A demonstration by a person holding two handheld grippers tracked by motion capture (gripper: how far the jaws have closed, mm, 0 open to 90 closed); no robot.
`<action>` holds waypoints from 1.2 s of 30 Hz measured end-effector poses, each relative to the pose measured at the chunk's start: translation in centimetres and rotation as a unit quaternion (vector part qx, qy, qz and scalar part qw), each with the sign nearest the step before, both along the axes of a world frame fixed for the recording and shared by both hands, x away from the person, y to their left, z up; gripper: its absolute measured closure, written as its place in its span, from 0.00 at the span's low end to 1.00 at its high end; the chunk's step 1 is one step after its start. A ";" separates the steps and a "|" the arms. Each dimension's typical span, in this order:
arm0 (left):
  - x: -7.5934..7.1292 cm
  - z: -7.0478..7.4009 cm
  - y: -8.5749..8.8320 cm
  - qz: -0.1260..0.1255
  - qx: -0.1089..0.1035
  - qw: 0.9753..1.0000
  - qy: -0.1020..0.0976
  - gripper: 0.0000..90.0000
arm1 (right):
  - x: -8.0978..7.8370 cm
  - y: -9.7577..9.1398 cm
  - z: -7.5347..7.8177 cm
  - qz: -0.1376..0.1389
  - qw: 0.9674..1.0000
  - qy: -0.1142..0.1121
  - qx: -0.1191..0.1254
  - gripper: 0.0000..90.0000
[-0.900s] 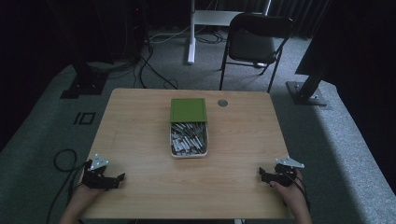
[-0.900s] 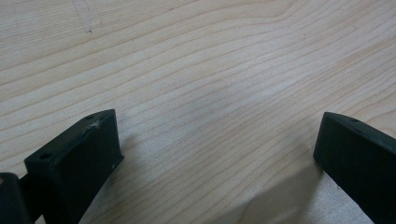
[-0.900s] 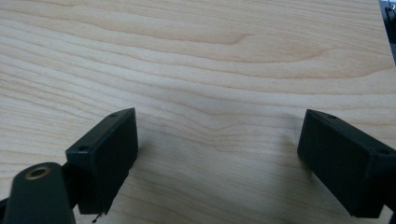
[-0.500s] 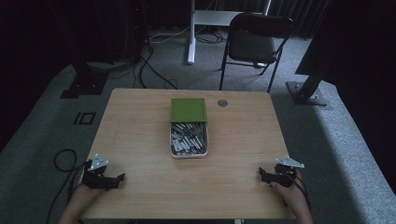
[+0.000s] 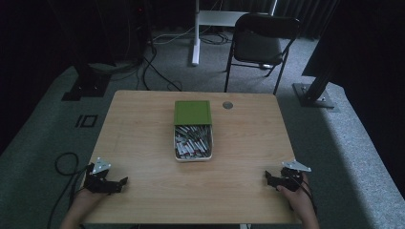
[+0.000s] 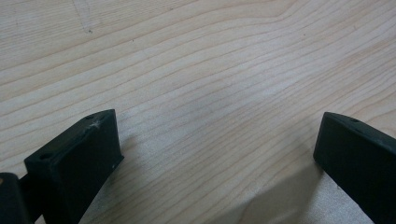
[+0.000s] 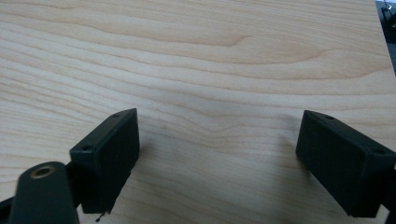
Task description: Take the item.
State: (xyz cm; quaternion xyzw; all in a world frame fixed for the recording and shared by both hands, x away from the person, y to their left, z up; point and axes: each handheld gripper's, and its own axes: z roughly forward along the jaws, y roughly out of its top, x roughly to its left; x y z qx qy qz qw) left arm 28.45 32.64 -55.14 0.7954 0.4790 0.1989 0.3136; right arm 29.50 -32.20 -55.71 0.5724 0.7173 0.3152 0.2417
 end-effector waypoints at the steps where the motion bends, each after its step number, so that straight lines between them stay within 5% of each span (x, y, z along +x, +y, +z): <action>1: 0.0 0.0 0.0 0.000 0.000 1.000 0.000 0.02 | 0.0 0.1 0.0 -0.001 1.000 0.001 -0.001 0.16; 22: 0.0 0.0 0.0 0.000 0.001 1.000 0.001 0.02 | 1.2 2.8 4.1 0.028 0.999 -0.040 0.010 0.18; 36: 0.0 0.0 0.0 0.000 0.000 1.000 0.001 0.02 | 2.8 7.4 6.6 0.075 0.995 -0.068 0.022 0.19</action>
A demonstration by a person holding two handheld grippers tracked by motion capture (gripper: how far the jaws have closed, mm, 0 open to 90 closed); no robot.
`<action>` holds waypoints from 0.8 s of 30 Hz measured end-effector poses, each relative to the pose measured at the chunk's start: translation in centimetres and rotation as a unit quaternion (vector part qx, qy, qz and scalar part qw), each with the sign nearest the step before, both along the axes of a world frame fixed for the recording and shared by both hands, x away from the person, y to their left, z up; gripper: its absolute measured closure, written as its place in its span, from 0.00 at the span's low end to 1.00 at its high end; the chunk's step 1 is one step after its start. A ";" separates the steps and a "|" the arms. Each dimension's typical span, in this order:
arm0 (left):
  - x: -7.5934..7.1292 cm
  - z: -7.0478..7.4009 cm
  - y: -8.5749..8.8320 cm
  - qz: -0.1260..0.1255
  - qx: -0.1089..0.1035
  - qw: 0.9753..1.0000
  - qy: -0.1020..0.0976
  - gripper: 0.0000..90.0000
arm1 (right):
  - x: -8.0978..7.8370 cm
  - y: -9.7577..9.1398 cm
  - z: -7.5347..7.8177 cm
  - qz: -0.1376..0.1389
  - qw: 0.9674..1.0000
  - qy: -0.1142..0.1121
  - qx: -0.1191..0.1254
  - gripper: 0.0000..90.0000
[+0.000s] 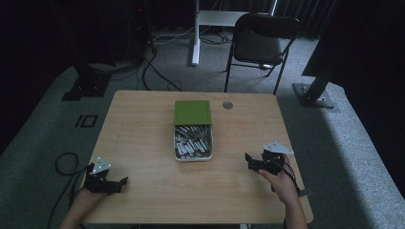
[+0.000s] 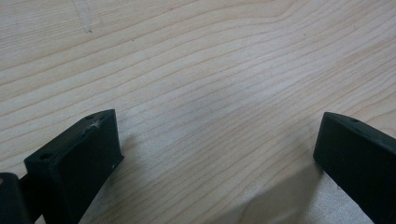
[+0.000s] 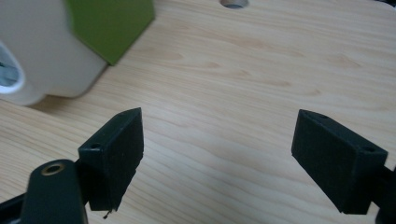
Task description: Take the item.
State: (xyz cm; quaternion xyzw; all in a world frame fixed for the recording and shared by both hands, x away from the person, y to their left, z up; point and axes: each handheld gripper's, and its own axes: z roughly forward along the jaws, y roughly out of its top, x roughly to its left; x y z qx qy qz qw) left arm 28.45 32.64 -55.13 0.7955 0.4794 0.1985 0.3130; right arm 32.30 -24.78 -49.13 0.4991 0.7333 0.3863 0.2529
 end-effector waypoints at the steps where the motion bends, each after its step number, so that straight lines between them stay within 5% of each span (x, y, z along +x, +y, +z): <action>1: 0.0 0.0 0.0 0.000 0.000 1.000 0.000 0.02 | 0.1 0.3 0.1 0.002 1.000 0.000 -0.001 0.19; 24: 0.0 0.0 0.0 0.000 -0.001 1.000 0.000 0.02 | 1.7 6.9 3.4 0.065 0.997 -0.032 0.014 0.21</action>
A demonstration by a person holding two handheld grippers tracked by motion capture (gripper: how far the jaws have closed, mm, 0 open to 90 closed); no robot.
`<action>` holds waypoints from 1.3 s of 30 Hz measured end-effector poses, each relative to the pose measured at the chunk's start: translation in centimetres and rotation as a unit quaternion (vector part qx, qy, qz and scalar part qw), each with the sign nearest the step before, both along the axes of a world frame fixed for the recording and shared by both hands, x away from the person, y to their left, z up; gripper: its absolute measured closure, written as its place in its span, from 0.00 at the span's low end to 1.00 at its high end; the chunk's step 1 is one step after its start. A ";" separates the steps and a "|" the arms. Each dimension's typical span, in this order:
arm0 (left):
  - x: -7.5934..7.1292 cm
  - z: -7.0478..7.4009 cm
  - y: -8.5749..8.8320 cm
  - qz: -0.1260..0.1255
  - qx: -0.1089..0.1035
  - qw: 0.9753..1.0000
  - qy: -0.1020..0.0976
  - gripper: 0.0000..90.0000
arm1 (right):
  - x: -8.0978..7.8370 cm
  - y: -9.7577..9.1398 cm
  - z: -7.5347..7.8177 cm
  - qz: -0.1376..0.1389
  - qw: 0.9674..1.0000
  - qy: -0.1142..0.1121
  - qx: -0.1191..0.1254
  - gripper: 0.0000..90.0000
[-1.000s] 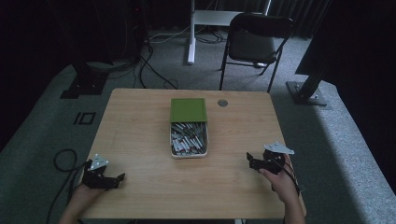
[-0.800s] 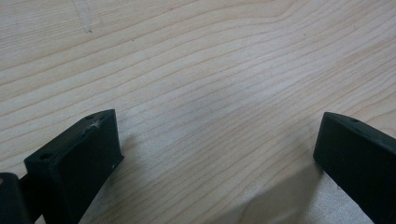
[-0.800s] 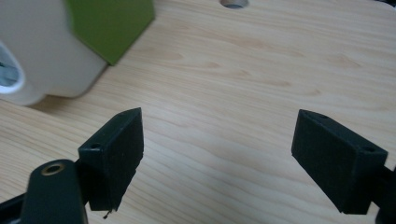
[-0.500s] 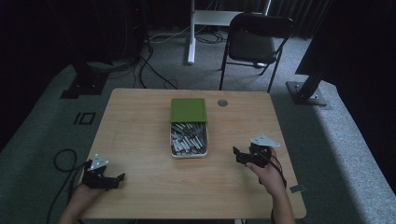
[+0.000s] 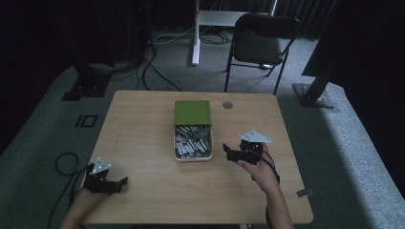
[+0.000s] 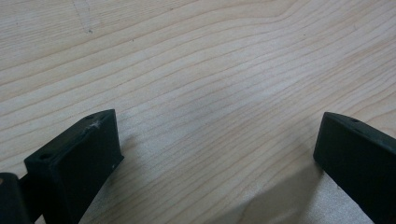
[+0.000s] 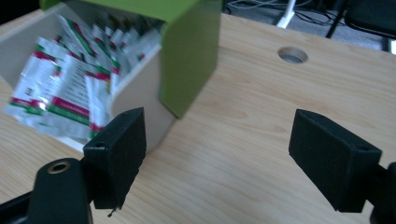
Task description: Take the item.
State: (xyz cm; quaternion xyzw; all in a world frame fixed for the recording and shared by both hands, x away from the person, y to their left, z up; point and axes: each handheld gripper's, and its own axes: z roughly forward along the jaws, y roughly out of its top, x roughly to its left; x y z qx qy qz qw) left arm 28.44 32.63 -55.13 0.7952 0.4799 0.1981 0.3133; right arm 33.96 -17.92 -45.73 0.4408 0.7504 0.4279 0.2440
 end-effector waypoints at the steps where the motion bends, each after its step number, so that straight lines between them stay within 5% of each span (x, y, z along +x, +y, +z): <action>1: 0.0 0.0 0.0 0.000 0.000 1.000 0.000 0.02 | 0.0 0.3 0.1 0.003 1.000 -0.001 0.000 0.21; 30: 0.0 0.0 0.0 0.000 0.000 1.000 0.000 0.02 | 0.9 8.8 1.1 0.087 0.996 -0.015 -0.004 0.25; 34: 0.0 0.0 0.0 0.000 0.000 1.000 0.000 0.02 | 0.8 9.5 0.7 0.093 0.996 -0.013 -0.008 0.34; 35: 0.0 0.0 0.0 0.000 0.000 1.000 0.000 0.02 | 0.8 10.2 0.1 0.103 0.994 -0.007 -0.017 0.47; 39: 0.0 0.0 0.0 0.000 0.000 1.000 0.000 0.02 | 0.9 10.6 -0.6 0.113 0.993 -0.010 -0.023 0.58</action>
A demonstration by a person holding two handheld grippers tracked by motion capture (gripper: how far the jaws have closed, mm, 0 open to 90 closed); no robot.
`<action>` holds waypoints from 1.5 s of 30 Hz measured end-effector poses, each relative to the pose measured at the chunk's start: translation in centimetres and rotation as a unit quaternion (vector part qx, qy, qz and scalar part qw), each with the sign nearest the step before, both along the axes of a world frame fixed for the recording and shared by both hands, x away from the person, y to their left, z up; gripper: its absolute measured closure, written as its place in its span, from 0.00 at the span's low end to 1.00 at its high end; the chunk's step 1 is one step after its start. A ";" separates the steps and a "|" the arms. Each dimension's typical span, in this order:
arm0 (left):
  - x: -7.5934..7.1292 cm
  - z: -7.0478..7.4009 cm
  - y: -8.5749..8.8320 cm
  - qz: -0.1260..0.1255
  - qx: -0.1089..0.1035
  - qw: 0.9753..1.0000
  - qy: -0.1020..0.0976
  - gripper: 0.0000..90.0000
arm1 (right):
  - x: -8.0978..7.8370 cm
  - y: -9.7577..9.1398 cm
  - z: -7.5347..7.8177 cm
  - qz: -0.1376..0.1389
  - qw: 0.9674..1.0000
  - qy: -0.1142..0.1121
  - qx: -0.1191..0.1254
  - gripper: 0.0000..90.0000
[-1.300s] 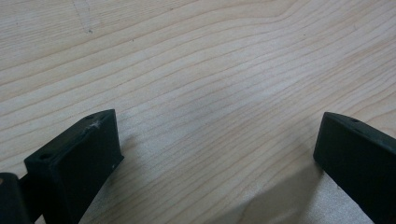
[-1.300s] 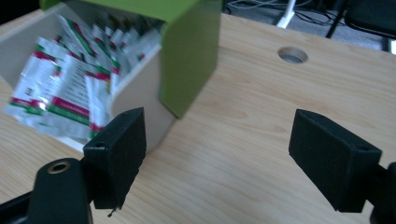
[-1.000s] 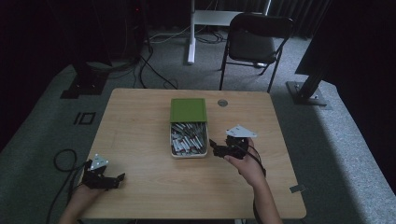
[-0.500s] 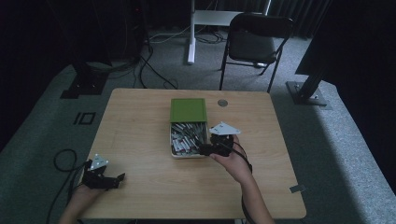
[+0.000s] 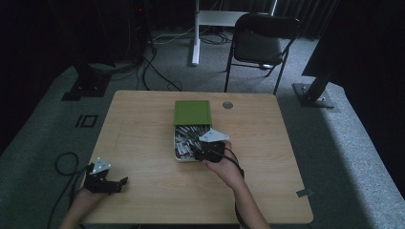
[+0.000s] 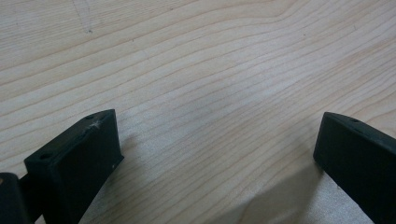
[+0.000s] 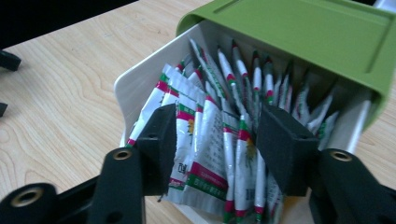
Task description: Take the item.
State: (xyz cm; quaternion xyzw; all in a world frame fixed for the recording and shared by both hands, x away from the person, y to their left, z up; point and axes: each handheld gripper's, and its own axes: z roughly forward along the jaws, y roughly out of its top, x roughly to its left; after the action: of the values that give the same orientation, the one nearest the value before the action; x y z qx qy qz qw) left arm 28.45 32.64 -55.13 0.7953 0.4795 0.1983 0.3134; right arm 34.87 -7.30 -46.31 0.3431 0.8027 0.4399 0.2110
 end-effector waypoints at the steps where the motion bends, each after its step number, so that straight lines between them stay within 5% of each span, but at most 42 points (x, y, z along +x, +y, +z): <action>1: 0.0 0.0 0.0 0.000 0.000 1.000 0.000 0.02 | 0.0 0.1 -0.1 0.004 1.000 0.002 -0.002 0.61; 6: 0.0 0.0 0.0 0.000 0.000 1.000 0.001 0.02 | 0.0 0.6 -0.8 0.015 1.000 0.017 -0.007 0.79; 21: 0.0 0.0 0.0 0.000 0.000 1.000 0.000 0.02 | 0.6 1.5 -2.7 -0.003 0.999 0.034 -0.042 0.85; 25: 0.0 0.0 0.0 0.000 0.000 1.000 0.001 0.02 | 0.6 1.3 -2.2 -0.010 0.998 0.039 -0.040 0.99; 33: 0.0 0.0 0.0 0.000 0.000 1.000 0.000 0.02 | 0.3 0.8 -1.4 -0.016 0.998 0.043 -0.040 1.00; 45: 0.0 0.0 0.0 0.000 0.000 1.000 0.000 0.02 | -0.6 -0.4 2.1 -0.009 1.000 0.022 0.006 1.00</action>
State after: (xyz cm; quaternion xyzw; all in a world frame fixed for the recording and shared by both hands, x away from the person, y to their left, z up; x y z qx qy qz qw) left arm 28.45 32.64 -55.13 0.7953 0.4795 0.1983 0.3133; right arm 34.31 -7.66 -44.20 0.3615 0.8012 0.4351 0.1951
